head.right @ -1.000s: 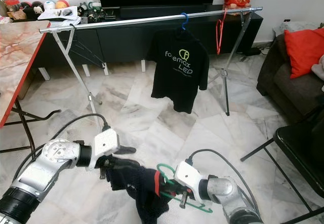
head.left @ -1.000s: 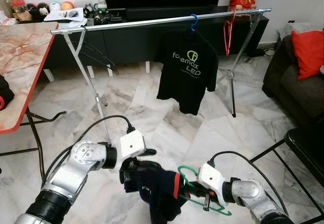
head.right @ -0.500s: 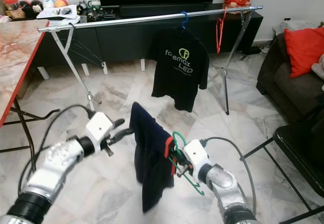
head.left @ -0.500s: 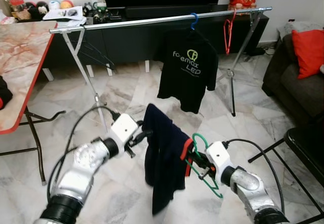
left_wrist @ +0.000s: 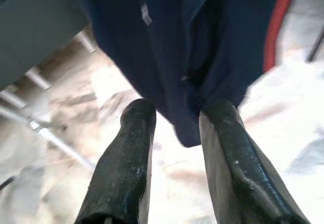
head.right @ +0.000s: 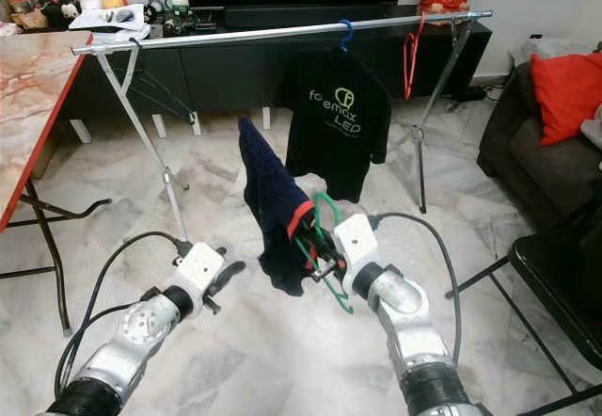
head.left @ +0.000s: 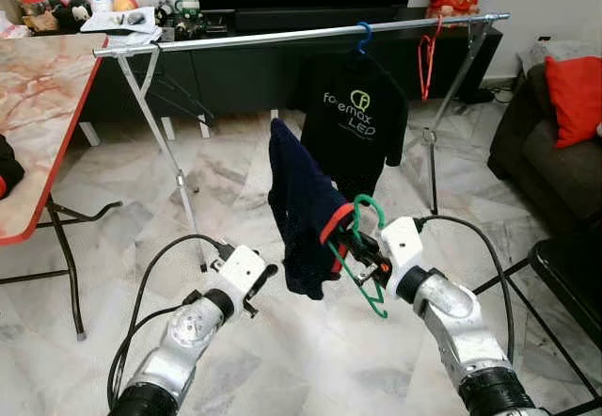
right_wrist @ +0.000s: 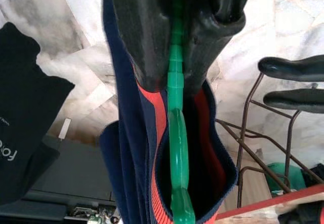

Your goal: Hang hanger

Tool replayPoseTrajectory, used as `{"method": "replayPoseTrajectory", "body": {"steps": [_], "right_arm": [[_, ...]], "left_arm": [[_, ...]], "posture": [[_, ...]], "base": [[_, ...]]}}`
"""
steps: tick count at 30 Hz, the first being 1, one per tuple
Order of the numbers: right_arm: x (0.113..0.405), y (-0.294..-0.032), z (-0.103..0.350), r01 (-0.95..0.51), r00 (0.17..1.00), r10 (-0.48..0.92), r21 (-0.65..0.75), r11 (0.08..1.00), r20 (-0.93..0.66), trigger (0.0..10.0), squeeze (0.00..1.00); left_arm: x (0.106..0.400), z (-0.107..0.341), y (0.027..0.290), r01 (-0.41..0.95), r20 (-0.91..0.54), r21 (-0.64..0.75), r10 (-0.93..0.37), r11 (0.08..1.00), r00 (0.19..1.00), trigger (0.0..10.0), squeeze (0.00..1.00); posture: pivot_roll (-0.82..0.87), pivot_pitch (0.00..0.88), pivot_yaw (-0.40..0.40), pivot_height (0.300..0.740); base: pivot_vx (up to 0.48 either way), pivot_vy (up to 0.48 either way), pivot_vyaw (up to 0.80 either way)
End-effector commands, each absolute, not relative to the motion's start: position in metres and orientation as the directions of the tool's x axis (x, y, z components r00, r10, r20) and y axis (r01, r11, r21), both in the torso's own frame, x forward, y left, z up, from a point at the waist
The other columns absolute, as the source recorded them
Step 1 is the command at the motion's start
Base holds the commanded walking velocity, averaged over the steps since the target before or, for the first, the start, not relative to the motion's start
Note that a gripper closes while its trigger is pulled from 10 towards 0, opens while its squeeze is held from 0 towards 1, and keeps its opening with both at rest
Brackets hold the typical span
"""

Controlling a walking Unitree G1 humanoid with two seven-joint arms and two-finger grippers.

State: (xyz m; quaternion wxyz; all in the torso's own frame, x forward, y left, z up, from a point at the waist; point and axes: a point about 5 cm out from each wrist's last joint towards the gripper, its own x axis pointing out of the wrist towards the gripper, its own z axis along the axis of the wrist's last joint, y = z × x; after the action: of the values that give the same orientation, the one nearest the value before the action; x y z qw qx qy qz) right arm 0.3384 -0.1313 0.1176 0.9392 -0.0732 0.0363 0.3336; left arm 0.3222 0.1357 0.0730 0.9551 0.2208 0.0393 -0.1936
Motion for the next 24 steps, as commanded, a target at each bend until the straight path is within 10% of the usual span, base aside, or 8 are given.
{"method": "replayPoseTrajectory", "body": {"steps": [1, 24], "right_arm": [[0.338, -0.126, 0.131, -0.647, 0.762, 0.643, -0.130, 0.752, -0.073, 0.0, 0.00], [0.333, -0.111, 0.133, -0.729, 0.682, 0.699, -0.126, 0.673, -0.217, 0.0, 0.00]], "left_arm": [[0.325, 0.073, 0.135, 0.358, -0.151, 0.413, -0.325, 0.837, 0.934, 10.0, 0.00], [0.342, 0.073, 0.132, 0.327, -0.181, 0.427, -0.274, 0.843, 0.945, 10.0, 0.00]], "posture": [[-0.03, 0.064, -0.032, 0.740], [-0.06, 0.154, -0.004, 0.740]], "base": [[0.000, 0.000, 0.00], [0.000, 0.000, 0.00]]}}
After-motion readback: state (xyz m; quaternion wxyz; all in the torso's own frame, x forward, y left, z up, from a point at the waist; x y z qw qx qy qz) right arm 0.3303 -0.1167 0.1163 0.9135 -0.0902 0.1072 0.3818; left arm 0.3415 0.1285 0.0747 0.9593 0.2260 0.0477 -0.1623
